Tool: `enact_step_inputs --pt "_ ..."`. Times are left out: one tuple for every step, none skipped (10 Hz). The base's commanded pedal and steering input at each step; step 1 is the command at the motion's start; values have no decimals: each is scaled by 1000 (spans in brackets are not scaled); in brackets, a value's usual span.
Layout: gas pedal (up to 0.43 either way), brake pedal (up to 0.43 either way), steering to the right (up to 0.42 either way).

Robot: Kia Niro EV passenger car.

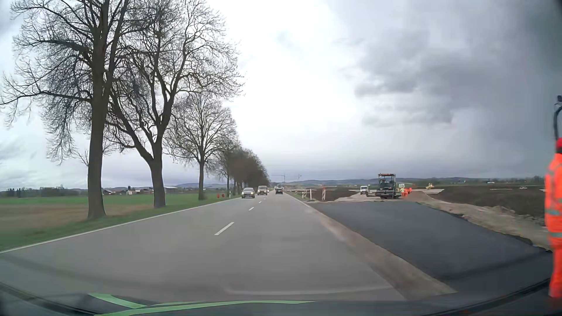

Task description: Follow the waypoints while adhering to traffic rules and regulations

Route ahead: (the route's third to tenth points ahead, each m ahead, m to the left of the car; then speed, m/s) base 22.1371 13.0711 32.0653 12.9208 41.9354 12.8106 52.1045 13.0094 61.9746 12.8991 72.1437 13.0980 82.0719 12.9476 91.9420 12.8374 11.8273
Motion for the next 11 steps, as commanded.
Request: enact_step_inputs --pt "98 0 -2" --pt "98 0 -2" --pt "98 0 -2" --pt "110 0 -2" --pt "110 0 -2" --pt "110 0 -2" --pt "110 0 -2" --pt "110 0 -2" --pt "118 0 -2" --pt "118 0 -2" --pt "118 0 -2"
